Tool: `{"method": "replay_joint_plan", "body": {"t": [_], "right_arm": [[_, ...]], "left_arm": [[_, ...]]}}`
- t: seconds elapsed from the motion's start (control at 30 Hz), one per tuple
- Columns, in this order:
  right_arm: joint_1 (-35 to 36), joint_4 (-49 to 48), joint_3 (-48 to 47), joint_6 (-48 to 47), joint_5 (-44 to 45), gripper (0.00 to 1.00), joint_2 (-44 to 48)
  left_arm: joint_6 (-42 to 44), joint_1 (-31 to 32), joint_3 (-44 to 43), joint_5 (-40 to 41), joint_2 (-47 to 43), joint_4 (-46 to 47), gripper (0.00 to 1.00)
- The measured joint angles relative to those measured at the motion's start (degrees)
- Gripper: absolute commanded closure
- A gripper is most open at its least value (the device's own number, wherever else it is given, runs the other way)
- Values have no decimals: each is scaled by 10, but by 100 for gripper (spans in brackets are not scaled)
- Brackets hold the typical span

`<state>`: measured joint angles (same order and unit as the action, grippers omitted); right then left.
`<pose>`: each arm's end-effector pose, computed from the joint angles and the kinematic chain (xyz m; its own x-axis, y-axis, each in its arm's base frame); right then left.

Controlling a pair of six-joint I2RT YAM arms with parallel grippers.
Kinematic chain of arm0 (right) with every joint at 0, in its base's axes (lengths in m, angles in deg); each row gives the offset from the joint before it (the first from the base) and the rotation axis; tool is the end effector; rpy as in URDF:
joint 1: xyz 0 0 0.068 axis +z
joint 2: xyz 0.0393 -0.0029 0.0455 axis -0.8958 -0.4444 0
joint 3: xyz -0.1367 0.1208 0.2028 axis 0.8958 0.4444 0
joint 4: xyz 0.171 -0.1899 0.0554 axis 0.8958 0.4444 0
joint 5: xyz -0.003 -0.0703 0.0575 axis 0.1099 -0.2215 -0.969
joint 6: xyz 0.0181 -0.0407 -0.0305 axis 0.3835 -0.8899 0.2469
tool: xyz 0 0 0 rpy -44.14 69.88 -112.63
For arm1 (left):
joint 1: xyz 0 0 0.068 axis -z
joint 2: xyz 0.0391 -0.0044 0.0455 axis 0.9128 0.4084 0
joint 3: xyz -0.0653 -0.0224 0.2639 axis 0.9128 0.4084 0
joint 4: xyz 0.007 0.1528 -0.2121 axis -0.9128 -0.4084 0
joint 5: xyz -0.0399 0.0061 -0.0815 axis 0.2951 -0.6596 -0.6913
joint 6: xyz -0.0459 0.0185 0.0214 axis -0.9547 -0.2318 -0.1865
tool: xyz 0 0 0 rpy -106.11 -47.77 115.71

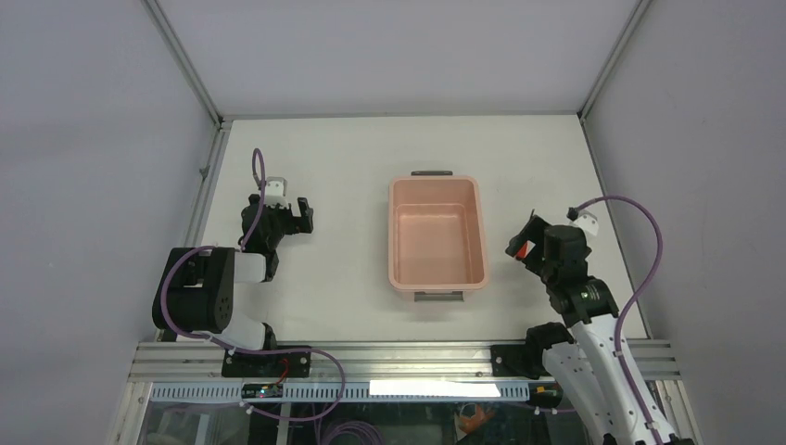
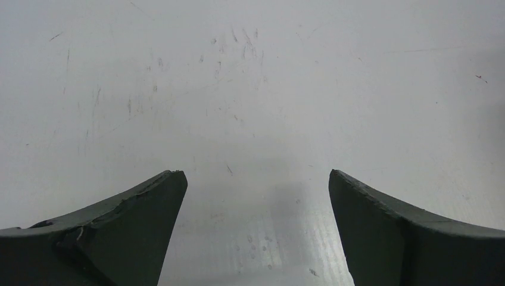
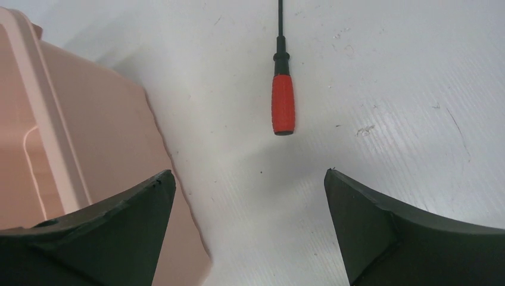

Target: Put the screwdriver in the bin

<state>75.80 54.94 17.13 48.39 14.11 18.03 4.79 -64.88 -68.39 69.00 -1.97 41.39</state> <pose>0.1242 0.0161 0.2442 -0.5116 0.4267 -0.7458 0.3591 0.8947 0.2656 0.2598 -0.0084 0.1361 -0.3730 0.0170 -0.9277 0.1191 0.9924 -0.0297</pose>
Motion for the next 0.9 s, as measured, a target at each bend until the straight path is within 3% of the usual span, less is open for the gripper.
{"method": "replay_joint_plan", "body": {"t": [0.27, 0.43, 0.53, 0.7, 0.83, 0.9], "right_arm": [[0, -18, -9, -50, -33, 1, 80], [0, -45, -91, -108, -41, 1, 84], [0, -21, -222, -133, -7, 1, -5], [-8, 89, -529, -144, 58, 1, -255], [-50, 175, -678, -154, 17, 3, -410], [-83, 210, -706, -160, -27, 10, -475]], "left_arm": [[0, 0, 0, 0, 0, 0, 1], [0, 0, 0, 0, 0, 0, 1], [0, 0, 0, 0, 0, 0, 1], [0, 0, 0, 0, 0, 0, 1], [0, 0, 0, 0, 0, 0, 1], [0, 0, 0, 0, 0, 0, 1]]}}
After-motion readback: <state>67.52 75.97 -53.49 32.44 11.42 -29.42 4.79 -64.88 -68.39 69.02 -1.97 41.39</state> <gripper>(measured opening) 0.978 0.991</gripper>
